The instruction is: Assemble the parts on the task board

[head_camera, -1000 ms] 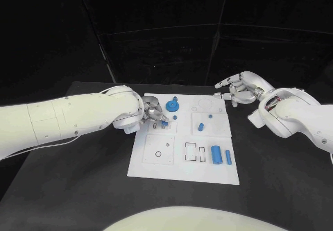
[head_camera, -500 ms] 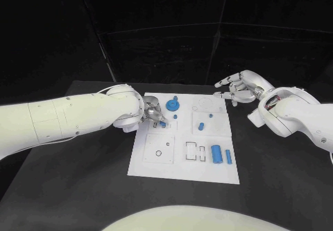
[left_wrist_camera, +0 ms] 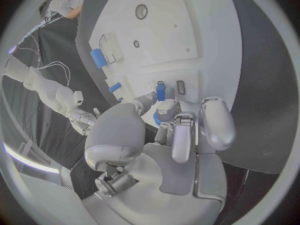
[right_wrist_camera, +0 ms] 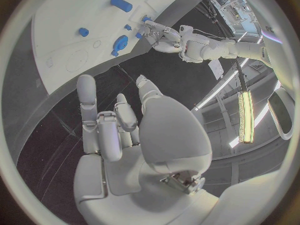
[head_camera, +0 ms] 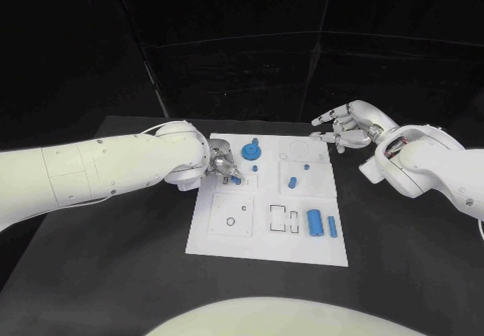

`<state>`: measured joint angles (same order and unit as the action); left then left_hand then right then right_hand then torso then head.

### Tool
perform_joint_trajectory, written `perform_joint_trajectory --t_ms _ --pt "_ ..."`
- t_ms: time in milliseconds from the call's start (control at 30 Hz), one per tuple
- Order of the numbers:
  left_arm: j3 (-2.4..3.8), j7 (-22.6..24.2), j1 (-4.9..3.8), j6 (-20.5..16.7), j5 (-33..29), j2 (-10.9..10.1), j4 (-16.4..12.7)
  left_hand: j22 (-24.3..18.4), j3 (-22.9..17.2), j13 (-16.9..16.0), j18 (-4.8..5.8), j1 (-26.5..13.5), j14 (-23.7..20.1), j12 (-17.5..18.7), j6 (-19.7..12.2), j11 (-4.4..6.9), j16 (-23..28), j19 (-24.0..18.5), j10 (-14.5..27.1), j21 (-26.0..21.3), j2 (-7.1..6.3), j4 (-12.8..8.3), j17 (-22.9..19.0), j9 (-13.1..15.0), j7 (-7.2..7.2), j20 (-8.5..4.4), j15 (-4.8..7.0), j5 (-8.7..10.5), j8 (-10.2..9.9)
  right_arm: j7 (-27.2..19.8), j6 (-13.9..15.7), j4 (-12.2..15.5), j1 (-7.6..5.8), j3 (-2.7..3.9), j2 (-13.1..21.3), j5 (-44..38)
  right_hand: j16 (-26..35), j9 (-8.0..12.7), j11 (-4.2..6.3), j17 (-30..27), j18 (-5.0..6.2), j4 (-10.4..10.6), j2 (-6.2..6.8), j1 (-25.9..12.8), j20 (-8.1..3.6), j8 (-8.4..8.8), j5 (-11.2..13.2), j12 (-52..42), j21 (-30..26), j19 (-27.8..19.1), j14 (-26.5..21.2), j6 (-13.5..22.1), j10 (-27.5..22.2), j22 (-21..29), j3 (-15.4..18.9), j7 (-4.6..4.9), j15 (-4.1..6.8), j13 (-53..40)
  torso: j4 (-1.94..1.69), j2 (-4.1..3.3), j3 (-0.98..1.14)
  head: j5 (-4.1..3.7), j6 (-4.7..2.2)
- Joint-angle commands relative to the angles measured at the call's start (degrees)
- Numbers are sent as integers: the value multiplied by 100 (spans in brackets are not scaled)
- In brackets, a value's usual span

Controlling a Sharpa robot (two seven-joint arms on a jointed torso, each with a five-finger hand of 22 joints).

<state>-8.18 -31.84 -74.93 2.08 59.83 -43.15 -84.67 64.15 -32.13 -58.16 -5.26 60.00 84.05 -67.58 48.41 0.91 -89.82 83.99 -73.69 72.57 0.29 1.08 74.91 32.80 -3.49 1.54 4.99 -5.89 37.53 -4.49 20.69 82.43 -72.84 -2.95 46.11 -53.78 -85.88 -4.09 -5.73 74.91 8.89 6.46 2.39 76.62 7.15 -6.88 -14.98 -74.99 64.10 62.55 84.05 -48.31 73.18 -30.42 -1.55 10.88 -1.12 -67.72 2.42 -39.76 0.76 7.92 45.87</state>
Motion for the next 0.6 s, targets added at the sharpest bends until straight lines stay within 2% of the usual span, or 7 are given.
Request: perform_joint_trajectory --t_ms 33,600 --pt "-3 -71 -3 185 67 9 14 -7 -896 1 36 44 595 17 -30 10 -18 24 -4 -20 -7 -869 1509 10 1 -33 -19 -18 20 -34 -7 0 -11 5 -7 -13 29 -3 33 344 102 17 -9 -22 -27 -18 -18 -24 -26 -3 340 -11 19 2 31 -43 26 3 6 3 3 -2 6" --pt "-2 -121 -4 392 67 39 41 -3 -900 21 37 43 595 32 -30 9 -18 25 6 -17 -11 -867 1509 13 1 -33 -20 -16 23 -36 -18 -24 -10 5 -17 -13 26 -3 34 354 101 29 -15 -31 -27 -23 -19 -29 -25 0 343 -10 25 0 42 -44 26 -2 -5 2 2 -17 31"
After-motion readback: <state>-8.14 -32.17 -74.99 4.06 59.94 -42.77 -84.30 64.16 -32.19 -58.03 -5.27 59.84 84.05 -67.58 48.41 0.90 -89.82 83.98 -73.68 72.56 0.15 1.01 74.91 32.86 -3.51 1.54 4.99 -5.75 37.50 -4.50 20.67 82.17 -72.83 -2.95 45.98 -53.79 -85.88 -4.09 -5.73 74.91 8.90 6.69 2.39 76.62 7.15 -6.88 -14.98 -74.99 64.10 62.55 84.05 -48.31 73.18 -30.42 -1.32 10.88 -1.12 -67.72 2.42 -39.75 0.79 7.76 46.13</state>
